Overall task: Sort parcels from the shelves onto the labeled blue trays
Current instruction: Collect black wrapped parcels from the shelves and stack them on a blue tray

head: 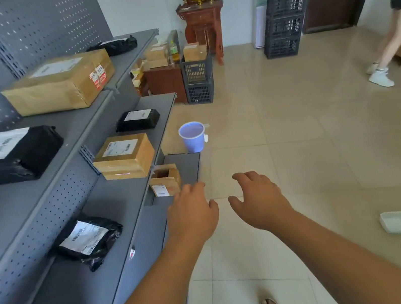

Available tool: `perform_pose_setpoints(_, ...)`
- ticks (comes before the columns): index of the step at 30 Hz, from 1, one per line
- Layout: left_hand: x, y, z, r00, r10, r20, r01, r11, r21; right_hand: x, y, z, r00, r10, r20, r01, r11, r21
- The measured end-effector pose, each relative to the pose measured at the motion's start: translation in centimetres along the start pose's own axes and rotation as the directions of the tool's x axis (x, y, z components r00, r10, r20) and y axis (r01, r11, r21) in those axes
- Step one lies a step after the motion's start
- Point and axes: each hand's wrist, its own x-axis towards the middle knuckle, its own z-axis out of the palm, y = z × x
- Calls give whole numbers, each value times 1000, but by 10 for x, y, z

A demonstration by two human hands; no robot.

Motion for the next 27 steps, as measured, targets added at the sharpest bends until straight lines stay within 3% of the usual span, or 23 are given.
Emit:
perform_pose_setpoints(5,58,-11,-10,983,-179,-41,180,984,15,87,-11,-9,983,-161,85,161,987,2)
perform_pose_setpoints(10,80,-41,-14,923,-380,-65,375,924,-69,153,-49,7,919,-345,189,346,938,28)
perform_pose_setpoints(16,85,-106,-33,817,-572,-76,566,820,-85,195,-123,44,805,-511,300,507,856,99)
perform_pose_setpoints(27,69,-208,-54,592,-804,-57,788,592,-170,227,-230,110,631,-623,463,624,762,176)
